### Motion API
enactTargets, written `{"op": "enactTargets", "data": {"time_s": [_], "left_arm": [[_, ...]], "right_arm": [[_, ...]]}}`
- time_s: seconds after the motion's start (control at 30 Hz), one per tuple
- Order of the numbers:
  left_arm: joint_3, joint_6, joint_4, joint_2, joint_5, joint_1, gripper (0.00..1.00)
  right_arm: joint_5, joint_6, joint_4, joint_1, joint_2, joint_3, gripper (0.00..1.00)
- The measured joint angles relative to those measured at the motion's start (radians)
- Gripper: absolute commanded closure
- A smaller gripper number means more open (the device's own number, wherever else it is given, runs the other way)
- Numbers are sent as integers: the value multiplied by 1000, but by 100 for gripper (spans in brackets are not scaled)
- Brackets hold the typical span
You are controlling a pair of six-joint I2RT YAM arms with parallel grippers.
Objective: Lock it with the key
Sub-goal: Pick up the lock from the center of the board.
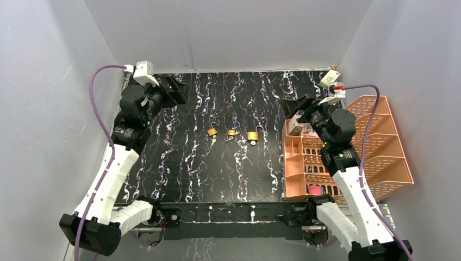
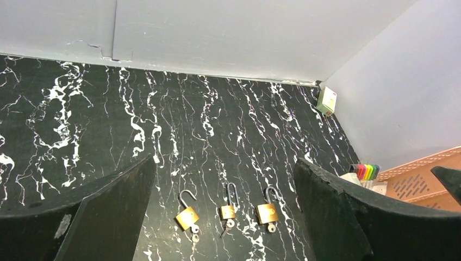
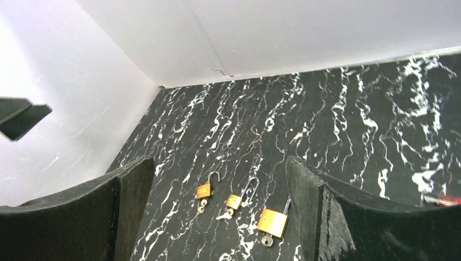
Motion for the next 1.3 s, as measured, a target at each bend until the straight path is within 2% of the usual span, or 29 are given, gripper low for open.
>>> {"op": "enactTargets", "data": {"time_s": [0.13,0.33,0.47,0.57,0.73,0.83,1.07,1.17,1.3], "left_arm": [[30,29,-26,18,30,0,2],[-165,109,92,-131,79,0,2],[-171,164,131,-169,45,0,2],[-170,184,131,-168,14,0,2],[-118,200,81,-72,8,0,2],[-92,201,39,-12,7,0,2],[-68,184,-41,6,-26,11,2],[-35,164,-65,19,-23,62,2],[-21,120,-98,40,-8,193,2]], "right_arm": [[-64,-67,36,0,23,11,2],[-111,-130,-81,8,275,226,1],[-2,-175,-146,52,311,233,2],[76,-211,-205,131,325,268,1],[388,-319,-287,397,511,490,1],[423,-327,-300,499,595,525,1],[448,-281,-364,528,796,595,2],[438,-272,-360,563,890,652,1],[407,-252,-352,607,1001,690,2]]}}
